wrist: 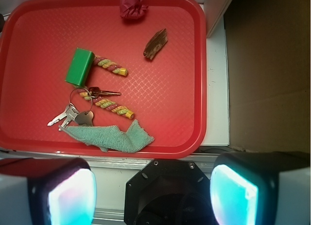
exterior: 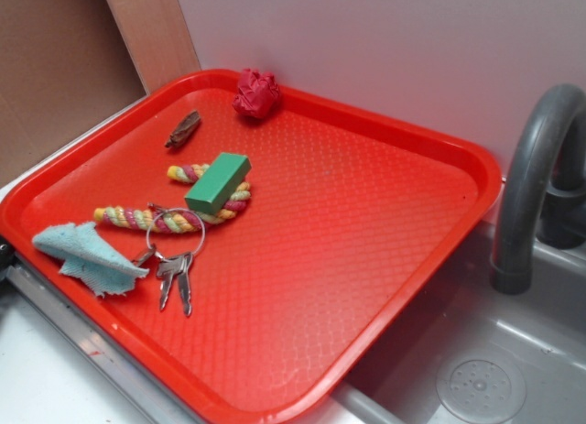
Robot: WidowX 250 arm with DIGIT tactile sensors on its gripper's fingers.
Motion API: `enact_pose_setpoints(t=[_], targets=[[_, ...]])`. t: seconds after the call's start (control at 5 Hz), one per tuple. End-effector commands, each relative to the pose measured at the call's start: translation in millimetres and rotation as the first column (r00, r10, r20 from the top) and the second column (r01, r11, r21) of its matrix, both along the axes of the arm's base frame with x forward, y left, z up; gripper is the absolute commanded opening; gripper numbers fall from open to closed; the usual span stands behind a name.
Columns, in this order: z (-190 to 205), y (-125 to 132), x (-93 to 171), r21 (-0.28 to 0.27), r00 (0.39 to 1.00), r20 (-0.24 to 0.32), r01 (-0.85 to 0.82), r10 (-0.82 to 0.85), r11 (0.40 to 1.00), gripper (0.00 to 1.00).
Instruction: Grab the red paper.
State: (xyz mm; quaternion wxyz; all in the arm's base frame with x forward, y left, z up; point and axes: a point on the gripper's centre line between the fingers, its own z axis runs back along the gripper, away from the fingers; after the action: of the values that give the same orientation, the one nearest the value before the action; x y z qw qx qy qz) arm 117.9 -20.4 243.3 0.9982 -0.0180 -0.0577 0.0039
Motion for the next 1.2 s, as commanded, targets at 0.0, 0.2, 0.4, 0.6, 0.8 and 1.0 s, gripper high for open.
enact_pose_setpoints(t=[0.0,0.2,0.4,0.6,0.8,1.0], targets=[[0.0,0.0,0.0,0.0,1.0,0.0,0.0,0.0,1.0,1.0],[-9.5,-4.0,25.9,0.019,0.995,0.086,-0.047,0.045,0.999,1.0],[-30.1,-6.7,62.8,0.015,0.99,0.121,-0.079,0.076,0.997,1.0],[-47.4,-10.0,94.6,0.011,0.983,0.159,-0.099,0.096,0.995,1.0],[-69.2,-19.2,132.1,-0.014,0.97,0.206,-0.128,0.128,0.992,1.0],[-93.7,-35.4,170.0,0.007,0.964,0.238,-0.127,0.122,0.992,1.0]])
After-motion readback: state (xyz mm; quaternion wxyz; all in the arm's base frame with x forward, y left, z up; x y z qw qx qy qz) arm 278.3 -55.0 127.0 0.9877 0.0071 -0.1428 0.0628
